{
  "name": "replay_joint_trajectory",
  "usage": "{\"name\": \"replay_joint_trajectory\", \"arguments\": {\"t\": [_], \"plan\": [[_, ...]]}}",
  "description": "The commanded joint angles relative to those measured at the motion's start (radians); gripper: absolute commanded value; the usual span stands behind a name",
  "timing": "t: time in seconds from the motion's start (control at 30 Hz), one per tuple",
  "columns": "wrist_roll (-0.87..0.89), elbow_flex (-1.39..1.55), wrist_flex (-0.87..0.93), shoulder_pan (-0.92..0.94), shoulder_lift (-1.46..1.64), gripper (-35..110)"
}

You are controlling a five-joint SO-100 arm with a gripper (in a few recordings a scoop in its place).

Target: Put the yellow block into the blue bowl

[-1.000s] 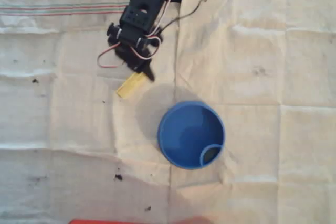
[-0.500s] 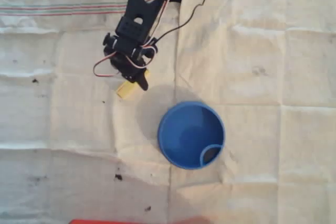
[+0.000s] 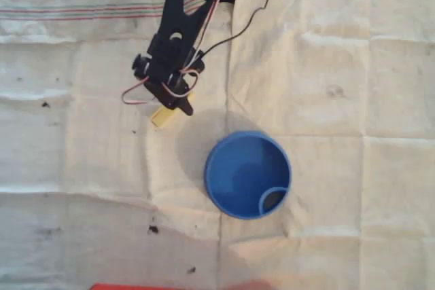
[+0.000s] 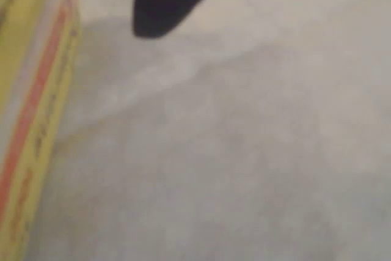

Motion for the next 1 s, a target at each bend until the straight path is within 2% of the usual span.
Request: {"name": "replay_joint_trajectory", "arguments": {"t": [0.0, 0.27, 0.67, 0.97], "plan": [[-0.003, -0.066, -0.025, 0.008, 0.009, 33], [-0.008, -0.054, -0.115, 0.002, 0.003, 26], [0.003, -0.066, -0.118, 0.003, -0.055, 9], [0.003, -0.066, -0.118, 0.005, -0.041, 7]]}}
